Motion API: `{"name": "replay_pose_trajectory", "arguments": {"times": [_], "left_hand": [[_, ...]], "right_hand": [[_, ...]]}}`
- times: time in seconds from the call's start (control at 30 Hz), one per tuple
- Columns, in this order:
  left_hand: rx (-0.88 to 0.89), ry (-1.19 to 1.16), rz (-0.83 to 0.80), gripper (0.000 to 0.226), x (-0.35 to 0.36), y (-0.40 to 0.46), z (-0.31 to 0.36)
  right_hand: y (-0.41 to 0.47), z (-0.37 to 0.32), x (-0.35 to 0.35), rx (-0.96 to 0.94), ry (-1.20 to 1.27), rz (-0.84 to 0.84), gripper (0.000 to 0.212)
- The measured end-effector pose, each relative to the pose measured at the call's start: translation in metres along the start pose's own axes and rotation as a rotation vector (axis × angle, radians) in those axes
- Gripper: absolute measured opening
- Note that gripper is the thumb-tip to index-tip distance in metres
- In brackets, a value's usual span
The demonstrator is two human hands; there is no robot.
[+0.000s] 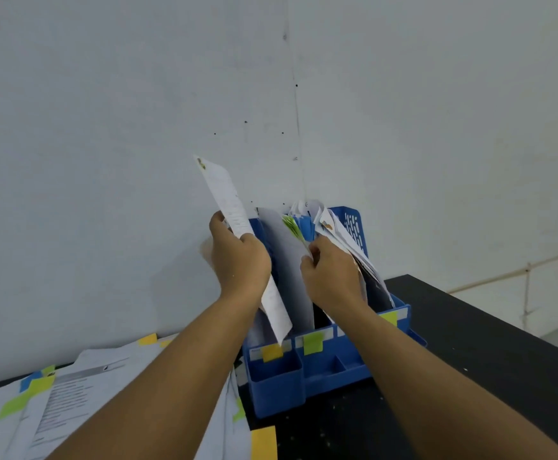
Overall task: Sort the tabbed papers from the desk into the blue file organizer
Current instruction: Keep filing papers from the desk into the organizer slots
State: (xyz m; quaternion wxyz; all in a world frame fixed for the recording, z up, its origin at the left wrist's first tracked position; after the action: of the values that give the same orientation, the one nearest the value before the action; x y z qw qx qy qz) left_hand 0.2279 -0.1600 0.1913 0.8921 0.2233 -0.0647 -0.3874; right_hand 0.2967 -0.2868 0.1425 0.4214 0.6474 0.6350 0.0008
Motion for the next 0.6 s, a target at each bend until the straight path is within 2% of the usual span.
{"name": "replay_pose_trajectory", "arguments": {"times": [0.2, 0.37, 0.47, 0.53, 0.6], "left_hand": [[0.031, 0.032, -0.026, 0.053, 0.03, 0.001, -0.015], [0.215, -0.01, -0.136, 0.048, 0.038, -0.004, -0.01], [0.287, 0.015, -0.148, 0.046, 0.032, -0.008, -0.013], [0.272, 0.07, -0.093, 0.05, 0.028, -0.007, -0.018], [0.182, 0.149, -0.032, 0.055, 0.025, 0.0, -0.026]], "right_hand": [[0.002, 0.002, 0.002, 0.007, 0.027, 0.005, 0.012], [0.004, 0.006, -0.004, 0.017, 0.03, -0.011, 0.008], [0.005, 0.009, -0.006, 0.019, 0.058, -0.018, 0.007], [0.006, 0.011, -0.006, 0.015, 0.079, -0.021, 0.006], [0.007, 0.011, -0.006, 0.012, 0.079, -0.026, 0.007]]}}
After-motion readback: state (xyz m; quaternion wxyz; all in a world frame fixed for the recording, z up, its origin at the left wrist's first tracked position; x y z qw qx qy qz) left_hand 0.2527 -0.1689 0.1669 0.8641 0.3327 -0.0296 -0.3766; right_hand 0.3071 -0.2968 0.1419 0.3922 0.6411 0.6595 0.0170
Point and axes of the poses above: each hand's wrist, its own y-axis towards the middle knuckle, its own x-axis out of the palm, z = x × y, the point moved 2 cm from there along y, towards the middle knuckle, and after that the axes turned 8 degrees about -z, right-handed, at the moved point
